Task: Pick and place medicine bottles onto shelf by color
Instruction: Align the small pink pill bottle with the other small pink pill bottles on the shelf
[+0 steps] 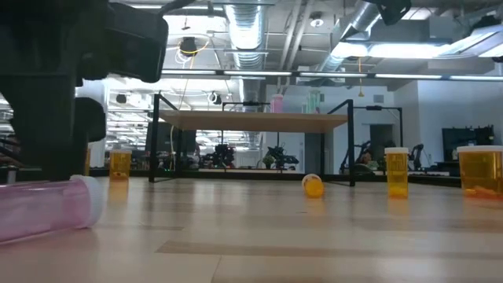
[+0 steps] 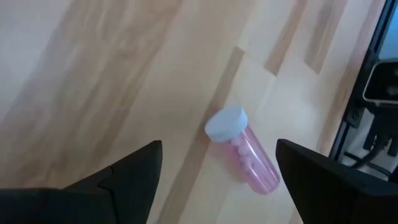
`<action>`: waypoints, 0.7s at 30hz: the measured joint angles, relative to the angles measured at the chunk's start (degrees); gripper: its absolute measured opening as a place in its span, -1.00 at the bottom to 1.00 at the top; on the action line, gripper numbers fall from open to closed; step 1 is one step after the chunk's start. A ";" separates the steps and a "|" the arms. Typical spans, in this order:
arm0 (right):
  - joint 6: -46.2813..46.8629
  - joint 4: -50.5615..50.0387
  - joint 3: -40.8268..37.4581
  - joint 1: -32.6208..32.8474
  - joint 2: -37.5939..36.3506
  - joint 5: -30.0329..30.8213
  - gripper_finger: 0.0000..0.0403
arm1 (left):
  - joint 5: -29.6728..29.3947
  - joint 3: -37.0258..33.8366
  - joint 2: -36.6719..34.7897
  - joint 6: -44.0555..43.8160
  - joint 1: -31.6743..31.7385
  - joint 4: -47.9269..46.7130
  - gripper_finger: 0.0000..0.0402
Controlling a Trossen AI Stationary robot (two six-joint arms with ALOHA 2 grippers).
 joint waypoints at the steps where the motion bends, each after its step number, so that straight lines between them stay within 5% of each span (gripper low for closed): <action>1: 0.00 0.01 0.00 0.00 0.00 0.00 0.08 | -0.37 0.00 0.00 0.09 -0.02 0.00 0.50; 21: -0.02 0.01 0.00 0.00 0.00 0.38 0.08 | -0.98 0.02 1.22 0.44 1.07 1.98 0.50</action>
